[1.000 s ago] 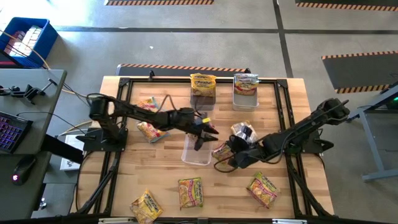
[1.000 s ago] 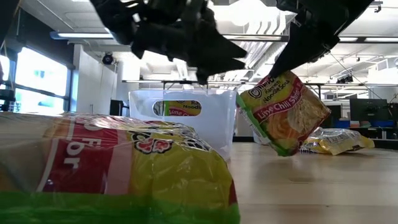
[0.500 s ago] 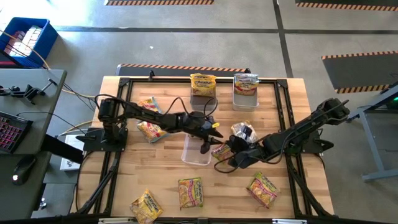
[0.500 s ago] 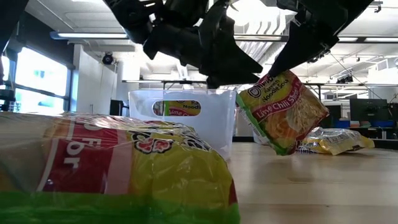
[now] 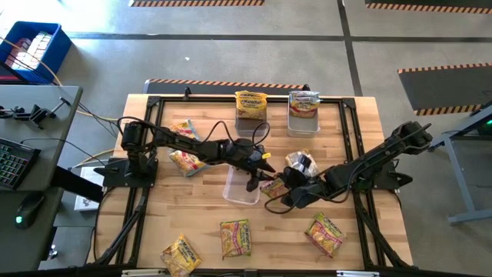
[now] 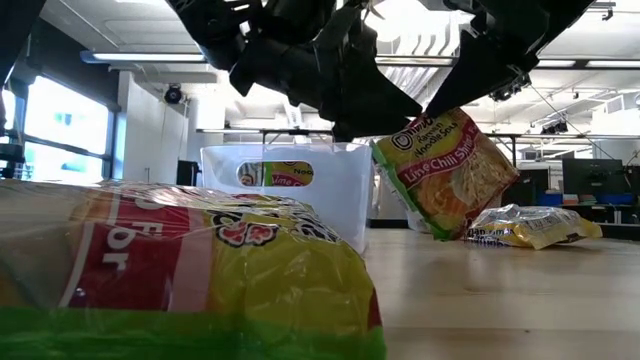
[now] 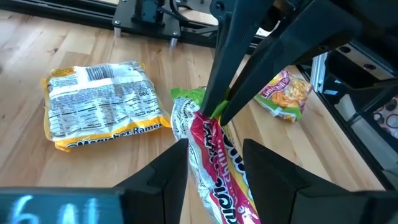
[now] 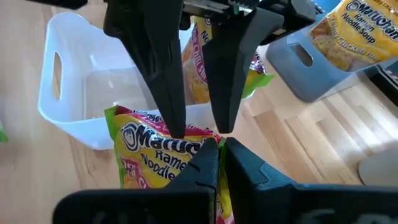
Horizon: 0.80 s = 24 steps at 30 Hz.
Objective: Sort Maruchan noodles
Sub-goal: Put the green noodle pack into the transparent bin
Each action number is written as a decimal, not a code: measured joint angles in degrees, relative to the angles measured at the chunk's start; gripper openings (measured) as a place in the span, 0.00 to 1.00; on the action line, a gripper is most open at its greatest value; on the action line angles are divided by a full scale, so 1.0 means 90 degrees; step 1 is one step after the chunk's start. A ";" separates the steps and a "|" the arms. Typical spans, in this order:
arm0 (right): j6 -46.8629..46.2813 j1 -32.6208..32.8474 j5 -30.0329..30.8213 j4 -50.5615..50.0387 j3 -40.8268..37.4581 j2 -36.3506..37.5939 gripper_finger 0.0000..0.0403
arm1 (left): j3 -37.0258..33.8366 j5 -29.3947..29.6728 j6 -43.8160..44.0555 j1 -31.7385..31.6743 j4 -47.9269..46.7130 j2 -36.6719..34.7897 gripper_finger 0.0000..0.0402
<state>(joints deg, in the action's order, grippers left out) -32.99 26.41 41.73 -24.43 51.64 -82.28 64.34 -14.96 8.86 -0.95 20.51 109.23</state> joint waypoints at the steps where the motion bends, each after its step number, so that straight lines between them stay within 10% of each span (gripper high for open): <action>1: 0.0000 0.0000 0.0004 0.0014 0.0000 0.0000 0.00 | 0.0000 -0.0002 0.0000 0.0000 0.0000 0.0000 0.36; 11: 0.0217 0.0000 0.0081 0.0324 0.0000 0.0000 0.00 | 0.0000 -0.0002 -0.0059 -0.0002 0.0000 0.0000 0.33; 24: 0.0386 0.0000 0.0252 0.0544 0.0000 0.0289 0.00 | 0.0000 -0.0007 -0.0561 0.0039 0.0012 -0.0007 0.01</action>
<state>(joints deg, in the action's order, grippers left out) -29.52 26.41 44.00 -19.54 51.64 -79.68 64.34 -15.02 3.82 -0.60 20.63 109.17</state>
